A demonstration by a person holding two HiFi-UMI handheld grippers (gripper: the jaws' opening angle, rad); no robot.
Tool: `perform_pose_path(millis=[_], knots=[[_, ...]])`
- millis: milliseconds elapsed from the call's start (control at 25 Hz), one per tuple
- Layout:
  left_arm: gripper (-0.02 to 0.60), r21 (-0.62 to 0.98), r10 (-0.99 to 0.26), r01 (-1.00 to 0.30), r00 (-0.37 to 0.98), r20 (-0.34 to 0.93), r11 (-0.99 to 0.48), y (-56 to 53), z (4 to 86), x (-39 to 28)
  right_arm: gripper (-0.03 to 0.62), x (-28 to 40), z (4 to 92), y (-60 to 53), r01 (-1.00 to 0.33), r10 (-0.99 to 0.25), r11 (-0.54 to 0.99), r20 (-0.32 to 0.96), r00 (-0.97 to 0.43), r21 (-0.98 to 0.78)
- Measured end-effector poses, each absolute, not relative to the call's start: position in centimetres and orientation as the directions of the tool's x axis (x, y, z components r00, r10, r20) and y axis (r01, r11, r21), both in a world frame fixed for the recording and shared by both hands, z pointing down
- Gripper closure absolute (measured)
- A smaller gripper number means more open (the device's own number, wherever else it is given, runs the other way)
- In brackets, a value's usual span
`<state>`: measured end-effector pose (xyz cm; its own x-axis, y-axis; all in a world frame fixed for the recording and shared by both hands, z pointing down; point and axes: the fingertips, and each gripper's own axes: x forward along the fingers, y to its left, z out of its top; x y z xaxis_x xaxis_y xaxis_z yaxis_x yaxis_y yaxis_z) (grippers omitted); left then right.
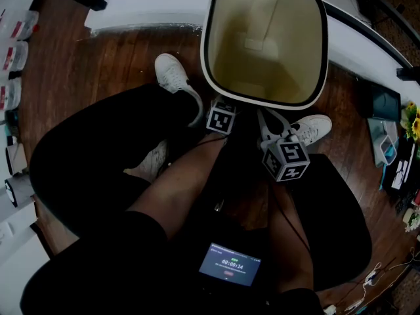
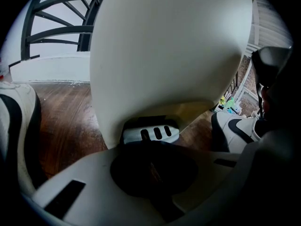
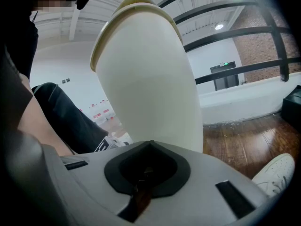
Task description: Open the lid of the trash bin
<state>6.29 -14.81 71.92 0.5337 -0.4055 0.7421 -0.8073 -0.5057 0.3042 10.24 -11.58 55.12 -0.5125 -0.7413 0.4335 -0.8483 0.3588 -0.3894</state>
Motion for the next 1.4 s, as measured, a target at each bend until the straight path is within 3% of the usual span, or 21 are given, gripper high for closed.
perform_pose_path(millis=[1000, 1240, 1400], knots=[[0.545, 0.340, -0.446, -0.774, 0.599, 0.665, -0.534, -14.6, 68.8, 6.3, 0.577, 9.2, 54.4, -11.1, -0.845, -0.725, 0.389, 0.445, -0.526, -0.365], [0.544, 0.326, -0.393, -0.667, 0.691, 0.607, -0.670, -11.5, 64.4, 6.9, 0.577, 8.7, 53.5, -9.6, -0.839, -0.688, 0.438, 0.480, -0.544, -0.322], [0.544, 0.269, -0.406, -0.623, 0.721, 0.562, -0.734, -9.1, 58.7, 5.6, 0.577, 7.4, 50.6, -8.1, -0.816, -0.690, 0.487, 0.437, -0.578, -0.311]])
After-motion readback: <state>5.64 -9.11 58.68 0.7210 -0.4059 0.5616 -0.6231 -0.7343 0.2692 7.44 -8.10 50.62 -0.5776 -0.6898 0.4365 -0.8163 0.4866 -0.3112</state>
